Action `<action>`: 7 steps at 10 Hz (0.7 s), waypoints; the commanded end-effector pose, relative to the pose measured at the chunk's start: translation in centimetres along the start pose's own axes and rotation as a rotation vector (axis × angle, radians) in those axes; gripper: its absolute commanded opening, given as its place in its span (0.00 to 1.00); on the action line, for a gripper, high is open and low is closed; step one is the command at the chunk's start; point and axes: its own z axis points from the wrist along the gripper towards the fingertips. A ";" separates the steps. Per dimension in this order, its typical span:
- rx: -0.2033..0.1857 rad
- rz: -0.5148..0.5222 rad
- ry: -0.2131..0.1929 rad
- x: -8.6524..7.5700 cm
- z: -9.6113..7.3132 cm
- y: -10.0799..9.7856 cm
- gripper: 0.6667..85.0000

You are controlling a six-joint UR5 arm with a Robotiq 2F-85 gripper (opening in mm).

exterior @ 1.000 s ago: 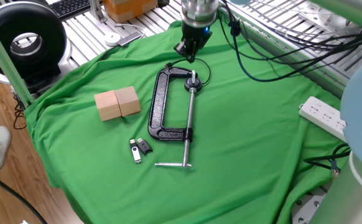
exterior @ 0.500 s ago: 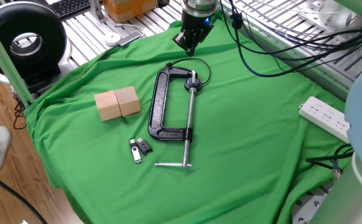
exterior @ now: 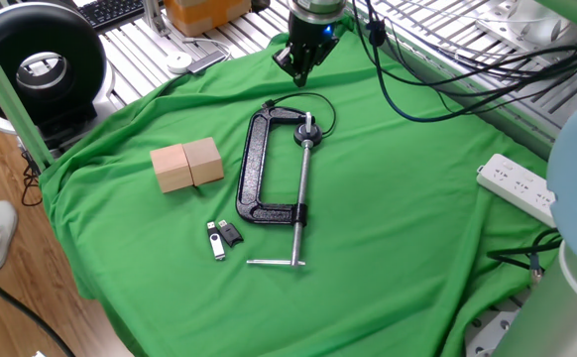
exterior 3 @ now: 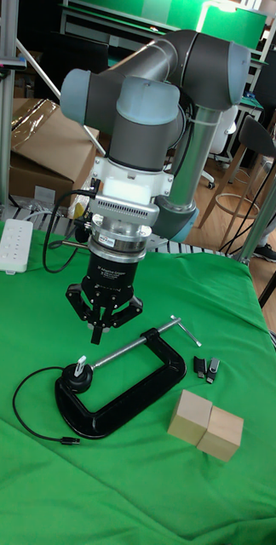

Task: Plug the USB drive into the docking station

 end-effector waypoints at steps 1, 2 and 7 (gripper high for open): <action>0.010 0.012 -0.005 -0.4 0.1 -0.4 0.01; 0.030 0.027 -0.001 -0.3 0.1 -0.9 0.01; -0.007 0.052 0.006 -0.2 0.2 0.2 0.01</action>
